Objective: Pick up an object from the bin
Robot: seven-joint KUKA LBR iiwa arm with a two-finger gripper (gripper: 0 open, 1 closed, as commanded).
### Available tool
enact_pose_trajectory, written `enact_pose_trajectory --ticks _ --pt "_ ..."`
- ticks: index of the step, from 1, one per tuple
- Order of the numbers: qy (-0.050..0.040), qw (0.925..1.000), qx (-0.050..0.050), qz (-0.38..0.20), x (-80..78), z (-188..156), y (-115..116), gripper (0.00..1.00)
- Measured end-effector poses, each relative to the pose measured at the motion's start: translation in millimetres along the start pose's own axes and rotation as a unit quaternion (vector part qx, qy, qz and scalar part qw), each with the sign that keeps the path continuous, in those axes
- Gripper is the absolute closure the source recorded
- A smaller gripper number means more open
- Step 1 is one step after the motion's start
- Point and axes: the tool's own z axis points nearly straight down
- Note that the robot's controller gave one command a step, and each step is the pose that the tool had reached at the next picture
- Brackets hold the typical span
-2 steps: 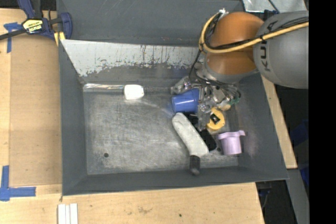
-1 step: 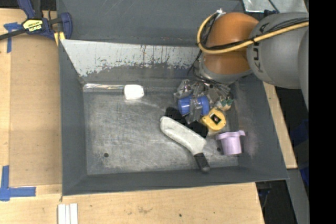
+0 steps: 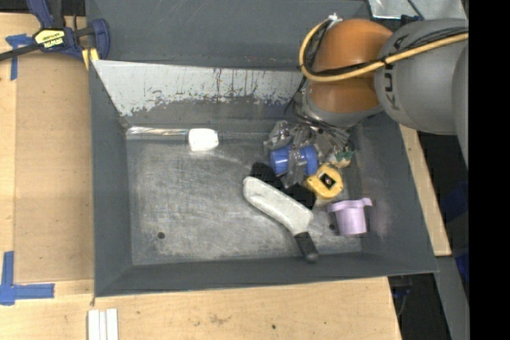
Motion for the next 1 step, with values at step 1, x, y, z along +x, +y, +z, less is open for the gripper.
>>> enact_pose_trajectory --ticks 1 --pt "0.0028 0.9993 -0.001 0.038 0.8 -118.1 -5.9 1.0"
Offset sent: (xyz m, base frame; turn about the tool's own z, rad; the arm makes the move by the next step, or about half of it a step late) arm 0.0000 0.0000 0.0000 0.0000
